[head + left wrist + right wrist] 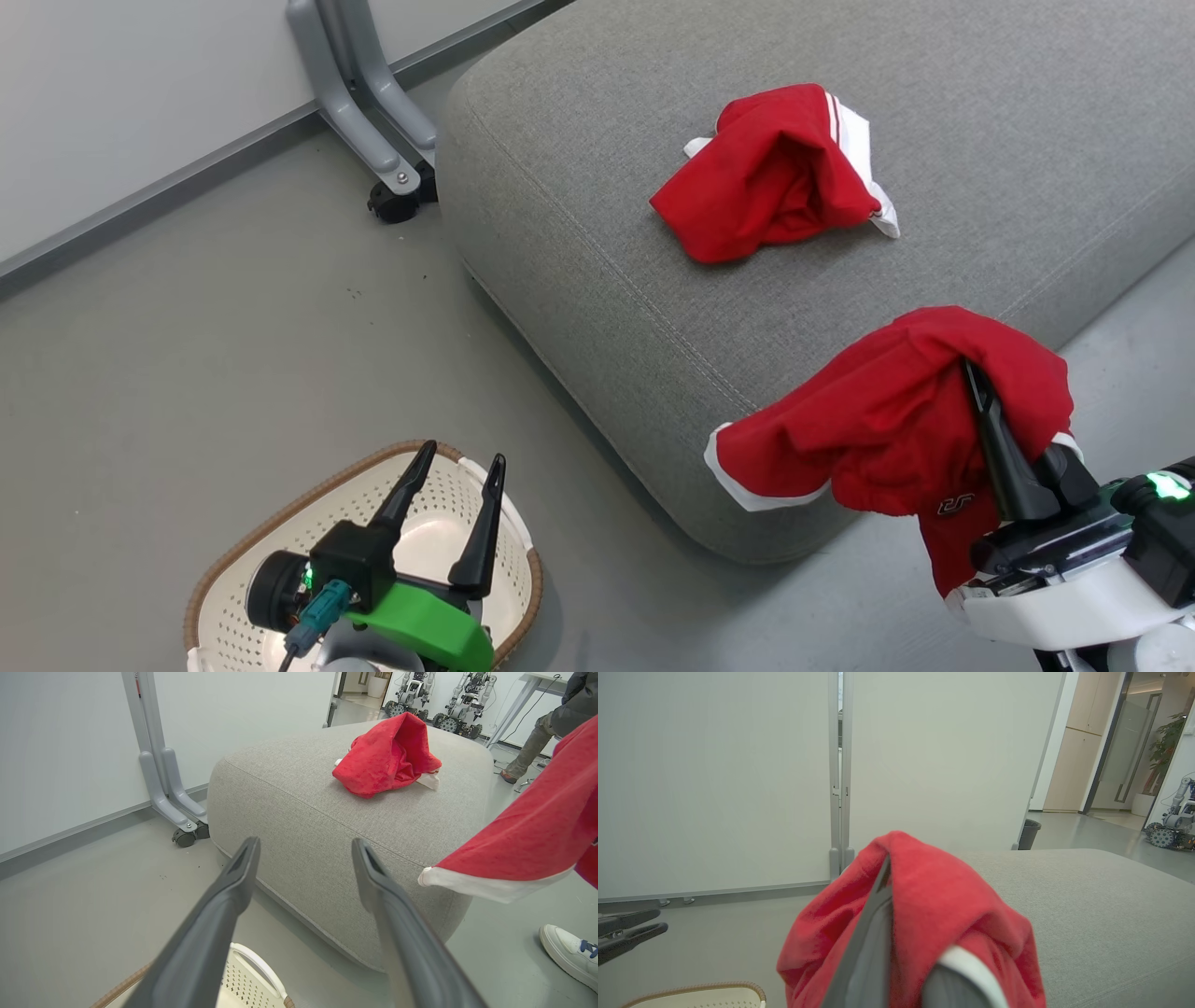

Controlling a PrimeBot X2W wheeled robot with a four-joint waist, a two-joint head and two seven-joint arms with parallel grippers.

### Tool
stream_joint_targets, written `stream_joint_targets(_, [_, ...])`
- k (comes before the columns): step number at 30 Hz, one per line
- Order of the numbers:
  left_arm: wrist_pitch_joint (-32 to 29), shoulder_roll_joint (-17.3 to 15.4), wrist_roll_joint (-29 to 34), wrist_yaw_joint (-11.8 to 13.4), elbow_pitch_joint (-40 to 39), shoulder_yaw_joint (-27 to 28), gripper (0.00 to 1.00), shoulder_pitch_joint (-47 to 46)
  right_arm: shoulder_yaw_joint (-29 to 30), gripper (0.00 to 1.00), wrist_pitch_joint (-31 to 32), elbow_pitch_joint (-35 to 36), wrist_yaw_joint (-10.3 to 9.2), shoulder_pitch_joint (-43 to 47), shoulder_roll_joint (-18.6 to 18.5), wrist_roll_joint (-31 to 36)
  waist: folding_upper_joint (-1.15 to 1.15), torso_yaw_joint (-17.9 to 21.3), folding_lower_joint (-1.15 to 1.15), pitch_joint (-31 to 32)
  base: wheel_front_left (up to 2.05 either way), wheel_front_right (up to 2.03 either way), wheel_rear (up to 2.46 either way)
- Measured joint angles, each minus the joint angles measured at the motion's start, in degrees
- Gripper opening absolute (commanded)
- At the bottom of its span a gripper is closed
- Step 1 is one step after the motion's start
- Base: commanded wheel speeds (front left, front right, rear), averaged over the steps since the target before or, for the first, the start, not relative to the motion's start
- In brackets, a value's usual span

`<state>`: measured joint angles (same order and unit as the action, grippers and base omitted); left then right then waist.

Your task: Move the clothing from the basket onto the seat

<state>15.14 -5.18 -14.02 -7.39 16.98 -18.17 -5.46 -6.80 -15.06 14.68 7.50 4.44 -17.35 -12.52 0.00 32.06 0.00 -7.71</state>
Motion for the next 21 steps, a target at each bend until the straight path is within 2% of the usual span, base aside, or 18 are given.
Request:
stream_joint_targets(5, [0.0,-0.2,0.0,0.0,-0.3,-0.1,1.00,0.1,0.2,0.00,0.0,-0.1,0.00,-0.3,-0.2,0.0,0.00,0.0,0.00,-0.2,0.00,0.00,0.00])
stream_joint_targets(10, [0.0,-0.8,0.2,0.0,-0.9,0.4,1.00,0.2,0.4,0.00,0.0,-1.2,0.00,-4.7,-2.1,-0.2,0.00,0.0,0.00,-1.1,0.00,0.00,0.00])
stream_joint_targets(21, [0.0,-1.1,2.1,0.0,-7.0,0.5,1.00,-0.3,-3.5,0.00,0.0,-9.4,0.00,-23.2,-8.7,-3.8,0.00,-0.1,0.00,-5.6,0.00,0.00,0.00])
